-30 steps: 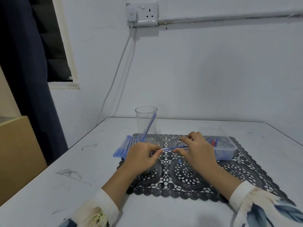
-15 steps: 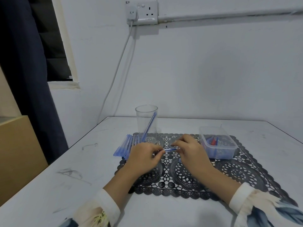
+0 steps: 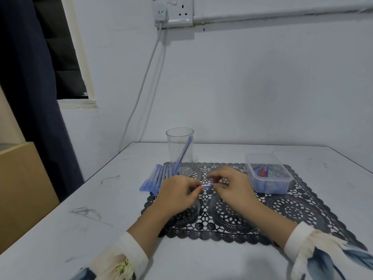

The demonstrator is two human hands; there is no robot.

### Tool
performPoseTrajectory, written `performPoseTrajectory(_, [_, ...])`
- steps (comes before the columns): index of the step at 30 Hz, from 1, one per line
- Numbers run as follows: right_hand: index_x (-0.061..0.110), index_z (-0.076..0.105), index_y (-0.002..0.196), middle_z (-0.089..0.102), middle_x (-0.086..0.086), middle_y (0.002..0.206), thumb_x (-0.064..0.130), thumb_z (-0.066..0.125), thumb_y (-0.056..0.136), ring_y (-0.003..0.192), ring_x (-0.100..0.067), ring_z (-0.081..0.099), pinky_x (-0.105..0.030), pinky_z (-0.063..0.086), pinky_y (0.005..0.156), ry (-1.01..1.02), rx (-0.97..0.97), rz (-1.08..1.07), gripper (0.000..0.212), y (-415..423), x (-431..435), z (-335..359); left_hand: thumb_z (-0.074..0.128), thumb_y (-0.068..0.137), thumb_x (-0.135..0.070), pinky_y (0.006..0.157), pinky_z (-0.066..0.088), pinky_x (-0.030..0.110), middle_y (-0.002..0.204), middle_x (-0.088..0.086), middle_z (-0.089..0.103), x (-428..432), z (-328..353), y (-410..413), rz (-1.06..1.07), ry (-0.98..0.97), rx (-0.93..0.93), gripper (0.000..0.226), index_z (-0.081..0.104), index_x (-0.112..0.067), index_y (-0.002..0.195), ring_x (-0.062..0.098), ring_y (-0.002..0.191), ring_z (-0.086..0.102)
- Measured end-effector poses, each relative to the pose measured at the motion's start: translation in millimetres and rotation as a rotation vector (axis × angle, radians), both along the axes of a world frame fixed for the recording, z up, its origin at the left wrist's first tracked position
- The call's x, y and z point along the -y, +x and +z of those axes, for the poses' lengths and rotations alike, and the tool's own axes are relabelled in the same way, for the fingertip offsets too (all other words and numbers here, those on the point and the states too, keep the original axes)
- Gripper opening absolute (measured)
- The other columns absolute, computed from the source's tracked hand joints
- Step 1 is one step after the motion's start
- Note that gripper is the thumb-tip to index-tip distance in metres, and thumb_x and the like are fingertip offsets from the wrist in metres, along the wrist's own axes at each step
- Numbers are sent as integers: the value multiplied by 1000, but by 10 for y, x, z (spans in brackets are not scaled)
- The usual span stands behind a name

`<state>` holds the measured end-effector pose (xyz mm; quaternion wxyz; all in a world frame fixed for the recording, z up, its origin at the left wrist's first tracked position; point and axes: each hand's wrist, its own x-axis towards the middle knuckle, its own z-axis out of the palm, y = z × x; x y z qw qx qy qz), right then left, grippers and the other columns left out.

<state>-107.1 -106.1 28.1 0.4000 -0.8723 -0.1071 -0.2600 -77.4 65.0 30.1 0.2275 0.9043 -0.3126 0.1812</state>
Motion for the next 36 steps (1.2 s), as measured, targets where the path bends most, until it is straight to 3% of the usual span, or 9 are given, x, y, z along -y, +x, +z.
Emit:
performPoseTrajectory(2, [22,72,89,65,0,82,-10,63,75,77,-8,61,-11,49,67,147,-80,-9,35,-1,1,37,54,90,-38,66,44,19,78,-9,69,0,0,8,4,-6,2,23,70,-31,106,3,63,50])
performPoseTrajectory(5, [22,70,88,64,2,77,-7,63,78,70,-8,61,-17,53,59,286,-147,22,31,-7,36,100,53,90,-39,66,43,18,79,-10,69,-3,3,12,7,-7,-8,24,69,-32,107,1,63,50])
performPoseTrajectory(10, [25,71,93,65,9,76,4,63,82,71,-3,59,-18,50,71,-19,-149,-98,25,72,185,119,53,91,-39,64,40,14,83,-11,71,-11,13,27,12,-17,-45,26,68,-30,110,-1,60,49])
performPoseTrajectory(14, [22,71,102,64,9,92,7,59,86,80,-3,56,-17,45,78,-246,-247,-98,25,137,271,110,53,91,-39,71,48,18,89,-11,72,-23,14,45,32,-9,-49,26,68,-30,112,0,68,55])
performPoseTrajectory(20, [21,71,106,49,18,82,17,60,88,74,0,48,-9,32,61,-462,-321,-14,21,157,303,81,53,91,-38,69,42,14,92,-10,72,-42,-1,74,46,-7,-37,27,68,-29,112,-2,69,50])
performPoseTrajectory(26, [23,73,100,53,11,82,25,61,88,74,-3,48,-10,30,60,-511,-323,41,17,148,258,52,53,91,-38,70,40,15,93,-10,72,-44,-2,77,45,-9,-25,27,67,-30,112,-2,70,50])
performPoseTrajectory(31, [22,74,97,70,2,89,18,58,87,74,-13,62,-17,48,65,-496,-394,43,19,125,225,73,53,91,-38,70,42,14,93,-10,72,-40,-11,75,42,-9,-30,27,67,-29,113,-3,67,47])
performPoseTrajectory(34, [20,74,95,69,0,87,14,59,85,65,-11,58,-11,43,54,-516,-406,45,19,111,222,85,54,91,-39,73,48,18,93,-11,72,-44,-17,76,52,-2,-31,27,67,-29,112,-1,70,53])
performPoseTrajectory(36, [19,75,92,67,2,84,10,60,82,70,-11,59,-12,43,58,-518,-408,64,20,100,229,100,54,91,-39,74,50,21,92,-10,72,-42,-13,80,56,-1,-29,27,68,-28,112,2,73,58])
